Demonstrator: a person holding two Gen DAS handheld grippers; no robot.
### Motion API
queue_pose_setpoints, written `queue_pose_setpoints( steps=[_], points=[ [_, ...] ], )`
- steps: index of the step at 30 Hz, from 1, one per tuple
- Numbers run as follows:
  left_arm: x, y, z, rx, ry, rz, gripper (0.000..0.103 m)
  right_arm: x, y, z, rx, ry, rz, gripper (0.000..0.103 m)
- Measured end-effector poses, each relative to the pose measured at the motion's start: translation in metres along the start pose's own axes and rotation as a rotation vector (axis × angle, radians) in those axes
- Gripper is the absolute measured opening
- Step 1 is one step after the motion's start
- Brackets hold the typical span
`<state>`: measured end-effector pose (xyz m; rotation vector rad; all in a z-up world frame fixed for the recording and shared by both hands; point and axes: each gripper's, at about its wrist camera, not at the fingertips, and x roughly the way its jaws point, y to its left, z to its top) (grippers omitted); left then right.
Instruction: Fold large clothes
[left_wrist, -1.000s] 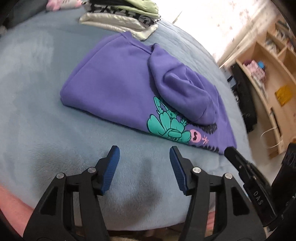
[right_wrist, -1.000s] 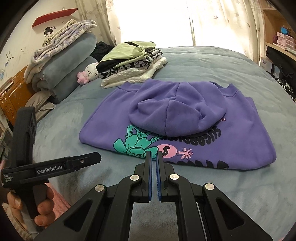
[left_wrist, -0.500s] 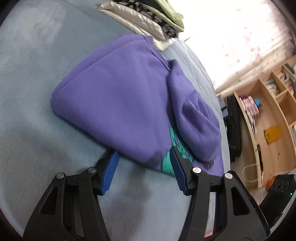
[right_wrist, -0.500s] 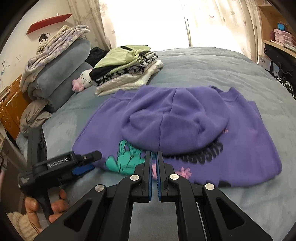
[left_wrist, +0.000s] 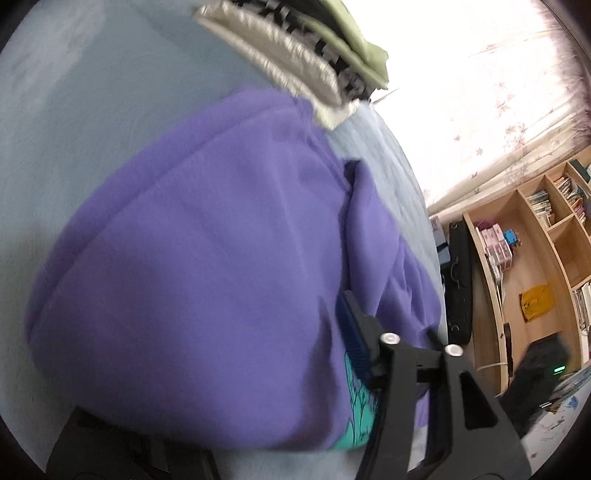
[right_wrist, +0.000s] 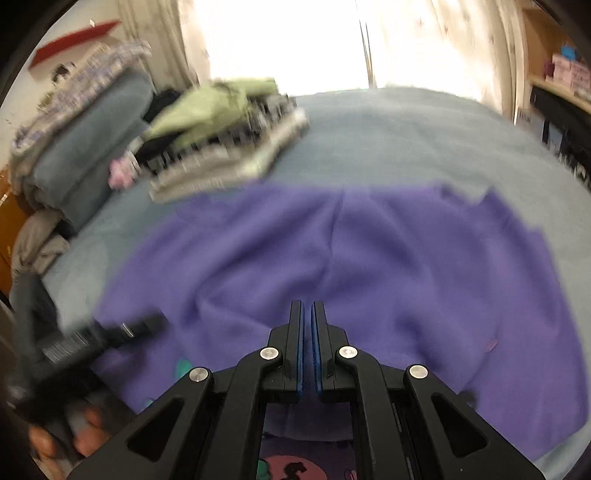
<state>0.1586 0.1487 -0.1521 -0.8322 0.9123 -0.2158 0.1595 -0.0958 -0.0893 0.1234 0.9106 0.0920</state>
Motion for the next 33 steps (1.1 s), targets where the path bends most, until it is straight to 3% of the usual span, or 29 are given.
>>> queue_pose_setpoints(
  steps=[1, 3, 11, 16, 23, 27, 30, 33],
  points=[
    [-0.003, -0.003, 0.003, 0.021, -0.020, 0.001, 0.032, 0.008, -0.003, -0.006, 0.014, 0.017, 0.012, 0.004],
    [-0.009, -0.013, 0.004, 0.078, -0.057, 0.002, 0.024, 0.010, -0.003, -0.014, -0.003, -0.005, 0.011, 0.004],
    [-0.030, -0.104, -0.017, 0.473, -0.241, 0.107, 0.021, 0.013, -0.004, -0.028, 0.006, -0.029, 0.028, 0.004],
    [-0.036, -0.167, -0.035, 0.707, -0.291, 0.082, 0.021, 0.008, -0.028, -0.032, 0.125, -0.026, 0.140, 0.004],
    [-0.010, -0.247, -0.074, 0.960, -0.264, 0.045, 0.021, 0.012, -0.084, -0.032, 0.347, 0.046, 0.397, 0.004],
    [0.008, -0.286, -0.110, 1.132, -0.234, 0.013, 0.021, -0.008, -0.122, -0.037, 0.413, 0.101, 0.497, 0.006],
    [0.022, -0.309, -0.145, 1.208, -0.181, -0.006, 0.021, -0.042, -0.157, -0.045, 0.408, 0.069, 0.423, 0.022],
    [0.047, -0.323, -0.176, 1.247, -0.096, 0.002, 0.021, -0.083, -0.205, -0.063, 0.436, 0.002, 0.189, 0.029]
  ],
)
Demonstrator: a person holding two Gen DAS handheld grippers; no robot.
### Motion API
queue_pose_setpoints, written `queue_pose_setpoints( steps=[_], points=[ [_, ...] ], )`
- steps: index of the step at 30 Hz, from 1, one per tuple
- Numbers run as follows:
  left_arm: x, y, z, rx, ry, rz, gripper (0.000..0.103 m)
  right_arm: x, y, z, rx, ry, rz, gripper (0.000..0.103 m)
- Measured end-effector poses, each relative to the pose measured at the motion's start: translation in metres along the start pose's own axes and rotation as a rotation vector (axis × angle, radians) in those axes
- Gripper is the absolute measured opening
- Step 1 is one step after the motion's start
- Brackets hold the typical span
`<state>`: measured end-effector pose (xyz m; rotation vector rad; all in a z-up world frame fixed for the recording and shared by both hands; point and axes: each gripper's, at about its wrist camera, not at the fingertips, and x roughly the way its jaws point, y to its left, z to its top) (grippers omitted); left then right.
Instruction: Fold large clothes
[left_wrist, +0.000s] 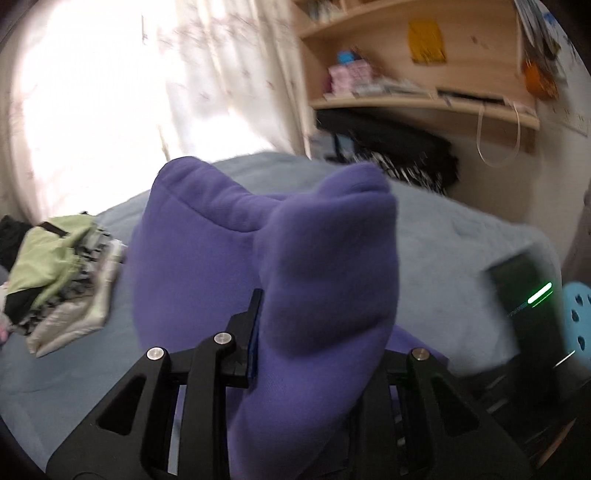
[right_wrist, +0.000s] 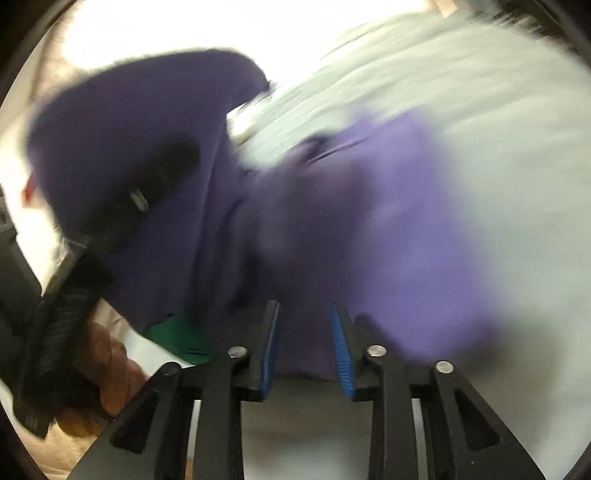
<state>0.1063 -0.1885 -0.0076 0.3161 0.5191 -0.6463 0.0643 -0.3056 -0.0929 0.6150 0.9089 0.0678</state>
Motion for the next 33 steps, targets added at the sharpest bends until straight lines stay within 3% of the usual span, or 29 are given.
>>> queue_pose_setpoints(
  steps=[3, 6, 8, 12, 15, 19, 26, 28, 30, 33],
  points=[
    [0.033, -0.035, -0.010, 0.039, 0.091, -0.031, 0.021, -0.030, -0.037, -0.001, 0.065, -0.067, -0.078, 0.030],
    [0.068, -0.080, -0.026, 0.140, 0.176, -0.054, 0.021, -0.045, -0.068, -0.003, 0.137, -0.111, -0.130, 0.030],
    [0.084, -0.105, -0.042, 0.242, 0.191, -0.025, 0.021, -0.044, -0.080, -0.002, 0.177, -0.113, -0.139, 0.030],
    [0.094, -0.126, -0.064, 0.351, 0.187, 0.025, 0.022, -0.039, -0.084, -0.005, 0.179, -0.109, -0.136, 0.030],
    [0.091, -0.126, -0.063, 0.348, 0.196, 0.012, 0.025, -0.032, -0.076, -0.003, 0.165, -0.106, -0.115, 0.030],
    [0.083, -0.118, -0.054, 0.338, 0.207, -0.054, 0.052, -0.040, -0.081, -0.003, 0.149, -0.122, -0.102, 0.030],
    [0.061, -0.098, -0.022, 0.189, 0.224, -0.255, 0.057, -0.074, -0.074, 0.004, 0.133, -0.172, -0.099, 0.038],
    [0.049, -0.095, -0.015, 0.153, 0.223, -0.305, 0.057, -0.081, -0.071, 0.010, 0.132, -0.179, -0.089, 0.043],
    [0.036, -0.089, -0.008, 0.122, 0.216, -0.338, 0.057, -0.094, -0.067, 0.016, 0.139, -0.192, -0.068, 0.065],
    [0.015, -0.069, 0.001, 0.055, 0.184, -0.360, 0.057, -0.104, -0.059, 0.032, 0.137, -0.208, -0.023, 0.077]
  ],
)
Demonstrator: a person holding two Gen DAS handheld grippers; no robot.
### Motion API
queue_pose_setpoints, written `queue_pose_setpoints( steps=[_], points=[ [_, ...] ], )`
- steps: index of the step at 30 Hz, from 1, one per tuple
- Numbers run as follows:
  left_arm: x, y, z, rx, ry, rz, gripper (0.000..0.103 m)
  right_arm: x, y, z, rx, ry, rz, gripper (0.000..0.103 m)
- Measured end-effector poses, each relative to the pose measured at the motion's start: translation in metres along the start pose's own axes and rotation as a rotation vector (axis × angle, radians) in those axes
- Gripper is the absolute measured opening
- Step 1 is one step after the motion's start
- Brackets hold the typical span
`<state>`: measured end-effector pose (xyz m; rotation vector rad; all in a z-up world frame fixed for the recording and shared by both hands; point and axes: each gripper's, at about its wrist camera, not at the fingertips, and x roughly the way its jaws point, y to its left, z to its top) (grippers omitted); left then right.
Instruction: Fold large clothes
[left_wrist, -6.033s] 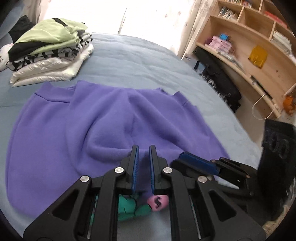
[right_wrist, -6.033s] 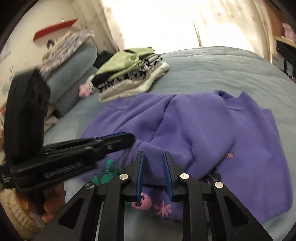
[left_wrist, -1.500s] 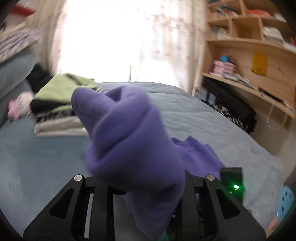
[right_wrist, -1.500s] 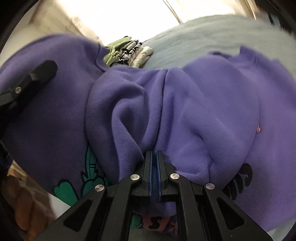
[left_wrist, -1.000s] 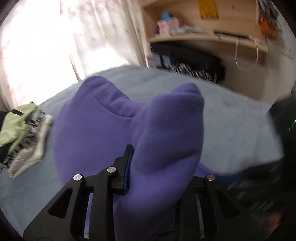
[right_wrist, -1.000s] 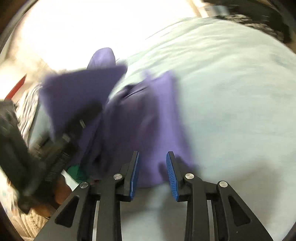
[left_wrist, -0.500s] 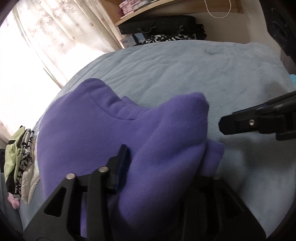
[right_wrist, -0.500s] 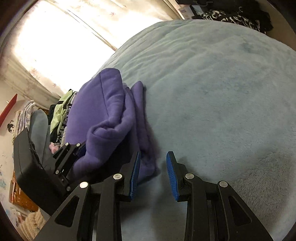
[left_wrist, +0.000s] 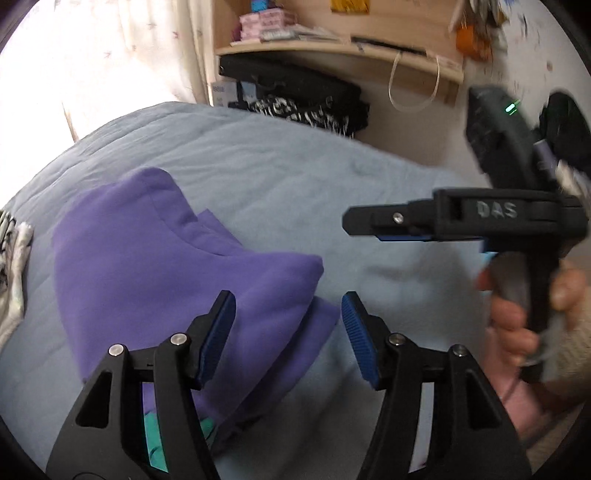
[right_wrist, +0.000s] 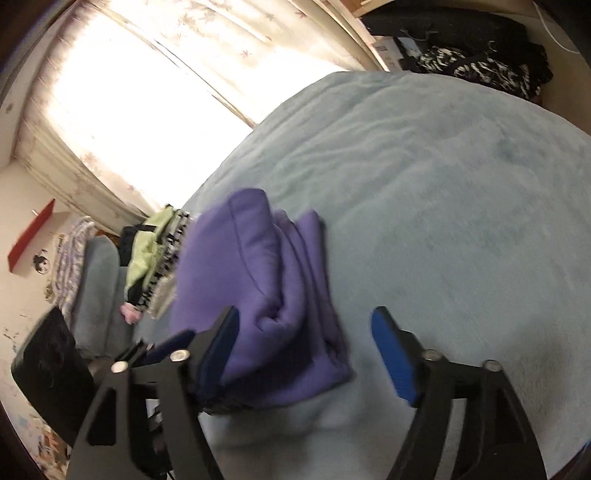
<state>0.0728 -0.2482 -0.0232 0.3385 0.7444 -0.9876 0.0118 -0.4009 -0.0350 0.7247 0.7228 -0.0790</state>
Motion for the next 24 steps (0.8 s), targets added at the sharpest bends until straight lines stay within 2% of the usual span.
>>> queue_pose_setpoints(
  steps=[4, 8, 11, 13, 16, 19, 21, 23, 24],
  points=[
    [-0.029, 0.038, 0.005, -0.106, -0.025, 0.076, 0.057, 0.018, 0.018, 0.029, -0.012, 0.074, 0.081, 0.077],
    [-0.033, 0.110, 0.003, -0.289, 0.028, 0.199, 0.055, 0.058, 0.038, 0.050, -0.058, 0.182, 0.128, 0.077],
    [-0.024, 0.159, -0.004, -0.431, 0.059, 0.182, 0.053, 0.096, 0.046, 0.058, -0.067, 0.278, 0.142, 0.076],
    [-0.018, 0.181, -0.011, -0.490, 0.075, 0.166, 0.053, 0.120, 0.046, 0.059, -0.064, 0.329, 0.143, 0.074],
    [0.003, 0.207, -0.017, -0.585, 0.095, 0.110, 0.053, 0.159, 0.039, 0.062, -0.053, 0.392, 0.146, 0.063],
    [0.022, 0.217, -0.019, -0.611, 0.082, 0.076, 0.053, 0.185, 0.031, 0.062, -0.033, 0.432, 0.133, 0.053],
    [0.030, 0.222, -0.018, -0.616, 0.081, 0.077, 0.053, 0.197, 0.027, 0.059, -0.018, 0.457, 0.172, 0.030],
    [0.037, 0.224, -0.017, -0.610, 0.084, 0.086, 0.053, 0.197, 0.030, 0.058, -0.047, 0.432, 0.176, 0.017],
    [0.039, 0.224, -0.015, -0.603, 0.088, 0.088, 0.053, 0.194, 0.033, 0.057, -0.072, 0.411, 0.165, 0.015]
  ],
)
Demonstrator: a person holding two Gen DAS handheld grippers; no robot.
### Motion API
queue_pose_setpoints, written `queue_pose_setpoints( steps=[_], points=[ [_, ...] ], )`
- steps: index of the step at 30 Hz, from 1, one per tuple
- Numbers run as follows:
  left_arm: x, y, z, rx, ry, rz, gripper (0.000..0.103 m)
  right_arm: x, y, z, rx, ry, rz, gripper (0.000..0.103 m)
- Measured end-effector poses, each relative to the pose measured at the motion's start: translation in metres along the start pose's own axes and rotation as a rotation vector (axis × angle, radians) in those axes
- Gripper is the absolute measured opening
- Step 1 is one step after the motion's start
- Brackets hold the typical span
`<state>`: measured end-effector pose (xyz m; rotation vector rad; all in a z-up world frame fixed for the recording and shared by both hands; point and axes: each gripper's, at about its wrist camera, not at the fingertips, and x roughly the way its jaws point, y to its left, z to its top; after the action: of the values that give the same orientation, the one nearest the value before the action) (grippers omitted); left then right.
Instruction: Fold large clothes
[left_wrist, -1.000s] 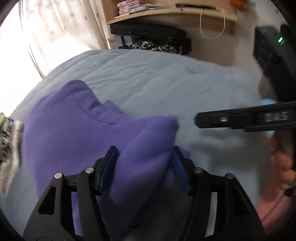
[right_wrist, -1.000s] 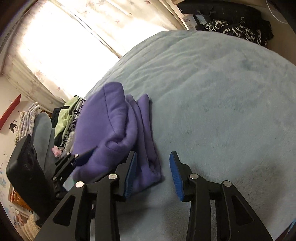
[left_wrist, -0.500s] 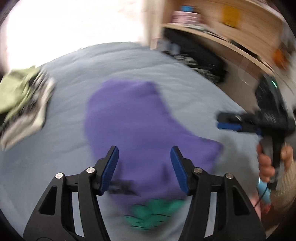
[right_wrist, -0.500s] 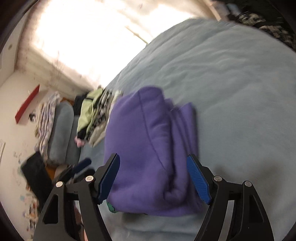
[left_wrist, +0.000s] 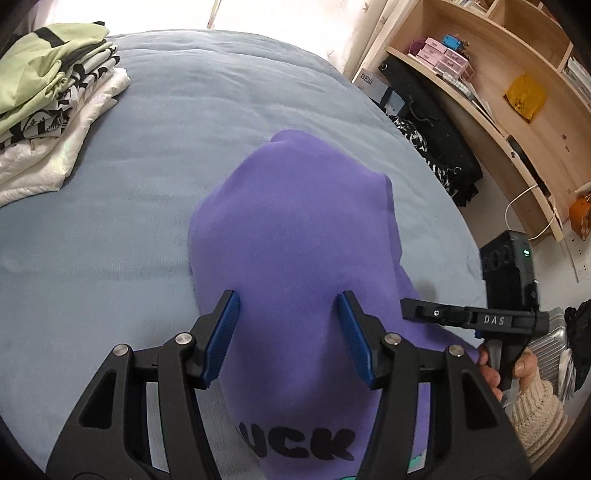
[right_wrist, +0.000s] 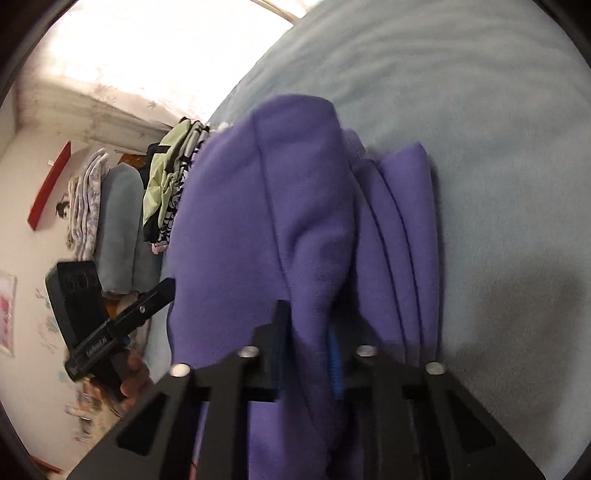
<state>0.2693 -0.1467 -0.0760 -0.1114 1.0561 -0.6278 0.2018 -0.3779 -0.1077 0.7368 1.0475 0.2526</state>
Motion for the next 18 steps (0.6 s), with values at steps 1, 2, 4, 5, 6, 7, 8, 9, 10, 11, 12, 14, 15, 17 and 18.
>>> queue_pose_setpoints(
  steps=[1, 2, 4, 5, 6, 7, 8, 9, 10, 11, 12, 14, 15, 17, 18],
  points=[
    [0.000, -0.003, 0.001, 0.012, 0.001, 0.009, 0.053, -0.008, 0.006, -0.003, -0.027, -0.031, -0.023, 0.014],
    [0.002, -0.005, 0.002, 0.020, 0.003, 0.020, 0.053, -0.020, 0.011, -0.008, -0.043, -0.078, -0.039, 0.013],
    [0.005, -0.014, 0.001, 0.057, 0.007, 0.049, 0.053, -0.045, 0.013, -0.023, -0.050, -0.156, -0.040, 0.013],
    [0.006, -0.022, 0.000, 0.084, 0.003, 0.059, 0.053, -0.056, 0.014, -0.031, -0.049, -0.181, -0.046, 0.012],
    [0.005, -0.028, -0.003, 0.103, -0.001, 0.067, 0.053, -0.062, 0.013, -0.039, -0.042, -0.196, -0.063, 0.012],
    [0.008, -0.041, -0.007, 0.154, -0.011, 0.097, 0.054, -0.064, 0.012, -0.047, -0.039, -0.198, -0.089, 0.012],
    [0.010, -0.051, -0.011, 0.193, -0.020, 0.127, 0.056, -0.062, 0.008, -0.055, -0.045, -0.191, -0.128, 0.012],
    [0.015, -0.063, -0.016, 0.242, -0.038, 0.181, 0.060, -0.058, 0.004, -0.060, -0.044, -0.180, -0.152, 0.012],
    [0.020, -0.073, -0.022, 0.282, -0.056, 0.227, 0.065, -0.050, -0.002, -0.063, -0.030, -0.163, -0.172, 0.012],
    [0.024, -0.080, -0.026, 0.306, -0.068, 0.259, 0.067, -0.043, -0.009, -0.064, -0.008, -0.153, -0.181, 0.012],
    [0.028, -0.085, -0.031, 0.327, -0.085, 0.285, 0.068, -0.038, -0.015, -0.065, 0.004, -0.155, -0.187, 0.012],
    [0.035, -0.091, -0.039, 0.365, -0.126, 0.336, 0.069, -0.029, -0.022, -0.062, 0.017, -0.170, -0.194, 0.012],
    [0.036, -0.092, -0.041, 0.369, -0.136, 0.345, 0.069, -0.026, -0.022, -0.062, 0.014, -0.174, -0.200, 0.012],
    [0.039, -0.087, -0.045, 0.358, -0.152, 0.350, 0.069, -0.018, -0.022, -0.060, 0.002, -0.184, -0.208, 0.013],
    [0.040, -0.085, -0.046, 0.351, -0.155, 0.345, 0.069, -0.019, -0.023, -0.059, 0.003, -0.185, -0.204, 0.013]
  ],
)
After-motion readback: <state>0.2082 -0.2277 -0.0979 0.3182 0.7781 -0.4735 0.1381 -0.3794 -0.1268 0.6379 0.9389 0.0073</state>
